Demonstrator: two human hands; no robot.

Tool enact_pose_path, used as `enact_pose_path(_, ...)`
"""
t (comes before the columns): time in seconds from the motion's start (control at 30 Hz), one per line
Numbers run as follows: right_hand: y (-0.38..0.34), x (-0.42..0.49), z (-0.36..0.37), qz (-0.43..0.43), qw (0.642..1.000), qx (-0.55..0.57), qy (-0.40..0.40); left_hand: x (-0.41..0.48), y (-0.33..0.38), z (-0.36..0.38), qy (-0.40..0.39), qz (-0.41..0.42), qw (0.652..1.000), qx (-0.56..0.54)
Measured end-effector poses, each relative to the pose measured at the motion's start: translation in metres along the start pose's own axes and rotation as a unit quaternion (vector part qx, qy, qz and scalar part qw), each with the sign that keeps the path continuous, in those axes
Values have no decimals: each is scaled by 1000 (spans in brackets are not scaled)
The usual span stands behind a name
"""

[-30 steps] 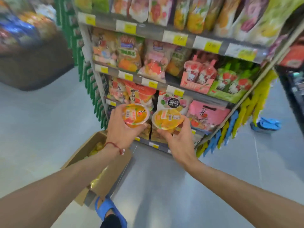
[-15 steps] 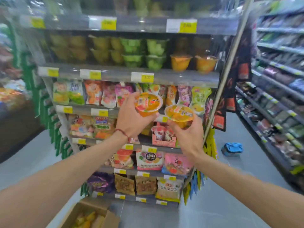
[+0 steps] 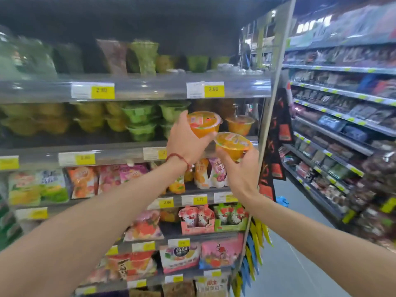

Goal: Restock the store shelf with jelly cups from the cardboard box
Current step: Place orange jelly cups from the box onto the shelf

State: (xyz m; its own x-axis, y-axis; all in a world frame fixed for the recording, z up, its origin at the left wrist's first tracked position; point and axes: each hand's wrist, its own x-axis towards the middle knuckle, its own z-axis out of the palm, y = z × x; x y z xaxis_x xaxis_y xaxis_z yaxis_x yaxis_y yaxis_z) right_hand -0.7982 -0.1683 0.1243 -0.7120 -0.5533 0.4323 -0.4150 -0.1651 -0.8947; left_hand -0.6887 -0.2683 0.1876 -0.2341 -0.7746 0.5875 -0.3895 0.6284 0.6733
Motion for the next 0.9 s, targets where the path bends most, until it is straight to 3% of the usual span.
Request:
enact_pose_path(0.5,19,72,-26,-63,996,54,-40,40,33,64,127,-12,989,-79)
enact_pose_path(0.9,32,77,-33,-117,988,72,-68,74,24,90,96,-60,994,1)
